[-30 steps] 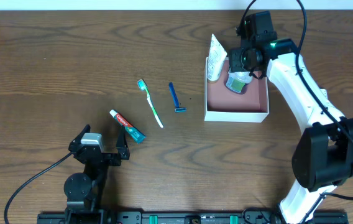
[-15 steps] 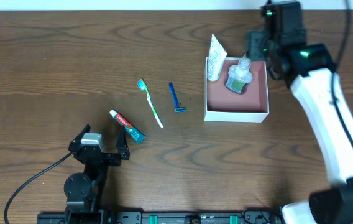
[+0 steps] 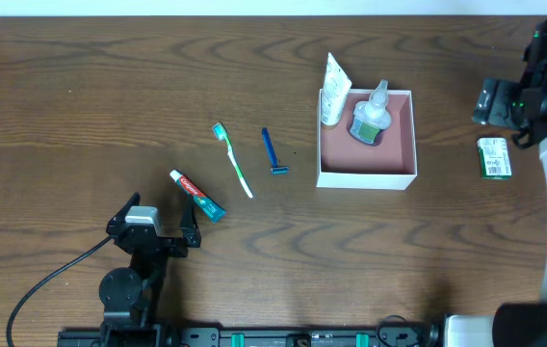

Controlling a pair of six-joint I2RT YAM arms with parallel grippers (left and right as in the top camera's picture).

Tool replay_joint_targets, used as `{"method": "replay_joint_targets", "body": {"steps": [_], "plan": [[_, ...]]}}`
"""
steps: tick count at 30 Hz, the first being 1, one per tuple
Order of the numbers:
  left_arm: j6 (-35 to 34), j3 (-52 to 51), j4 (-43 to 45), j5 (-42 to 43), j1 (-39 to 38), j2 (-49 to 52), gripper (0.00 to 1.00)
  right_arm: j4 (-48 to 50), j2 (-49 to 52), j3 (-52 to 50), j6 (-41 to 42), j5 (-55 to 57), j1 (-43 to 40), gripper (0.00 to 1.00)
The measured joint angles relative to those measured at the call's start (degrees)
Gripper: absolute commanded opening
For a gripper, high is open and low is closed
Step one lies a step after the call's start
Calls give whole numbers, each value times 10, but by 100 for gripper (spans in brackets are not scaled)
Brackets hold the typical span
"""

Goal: Pack container
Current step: 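Move right gripper over the green-white soap bar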

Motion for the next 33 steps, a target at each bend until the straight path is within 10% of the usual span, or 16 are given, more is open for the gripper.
{"method": "replay_joint_targets", "body": {"steps": [33], "plan": [[0,0,0,0,0,0,98,57,284,-13,-344,-108,-105,99]]}}
